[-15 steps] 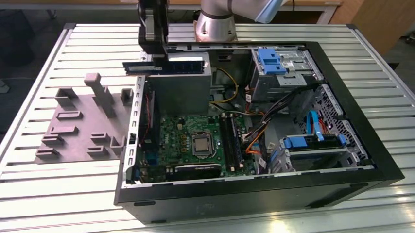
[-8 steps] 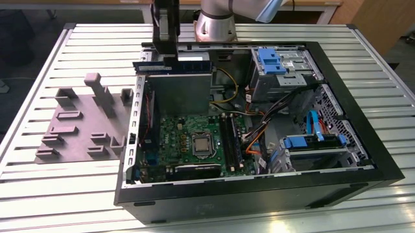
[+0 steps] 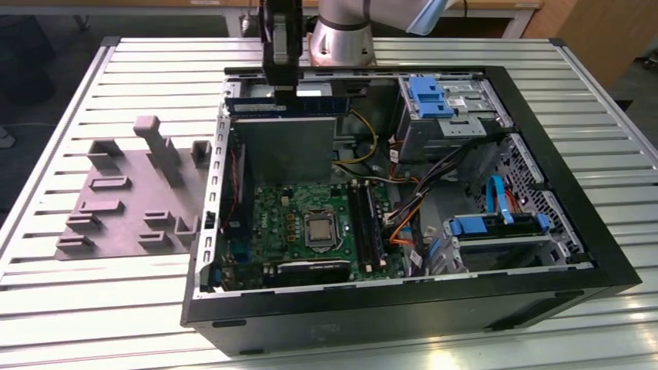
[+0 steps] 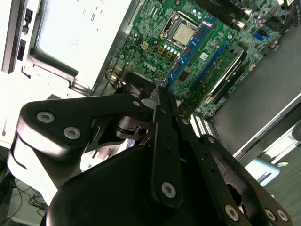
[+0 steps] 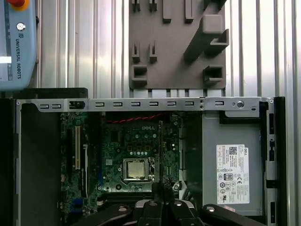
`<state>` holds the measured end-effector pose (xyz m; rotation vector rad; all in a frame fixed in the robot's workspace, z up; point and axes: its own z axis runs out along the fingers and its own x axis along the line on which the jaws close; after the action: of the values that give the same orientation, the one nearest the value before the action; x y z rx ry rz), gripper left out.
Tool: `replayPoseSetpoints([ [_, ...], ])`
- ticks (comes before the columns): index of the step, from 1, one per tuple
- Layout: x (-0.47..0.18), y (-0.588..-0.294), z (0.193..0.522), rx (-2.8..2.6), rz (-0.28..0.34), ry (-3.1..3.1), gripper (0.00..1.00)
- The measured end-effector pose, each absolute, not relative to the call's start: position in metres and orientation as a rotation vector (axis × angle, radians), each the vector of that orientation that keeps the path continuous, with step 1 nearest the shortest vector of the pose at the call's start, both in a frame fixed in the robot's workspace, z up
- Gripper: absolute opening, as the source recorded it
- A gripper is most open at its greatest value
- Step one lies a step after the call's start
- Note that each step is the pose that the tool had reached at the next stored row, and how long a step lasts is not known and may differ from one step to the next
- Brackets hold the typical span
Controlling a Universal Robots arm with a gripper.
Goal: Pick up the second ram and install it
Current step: 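Pick up the second ram and move it above second insertion slot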
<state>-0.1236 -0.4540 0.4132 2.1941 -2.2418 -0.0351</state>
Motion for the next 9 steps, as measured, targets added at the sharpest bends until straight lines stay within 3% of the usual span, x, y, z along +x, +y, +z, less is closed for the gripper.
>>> replayPoseSetpoints([
  [9, -0.105, -0.454, 0.413, 2.194, -0.035, -2.242, 0.11],
])
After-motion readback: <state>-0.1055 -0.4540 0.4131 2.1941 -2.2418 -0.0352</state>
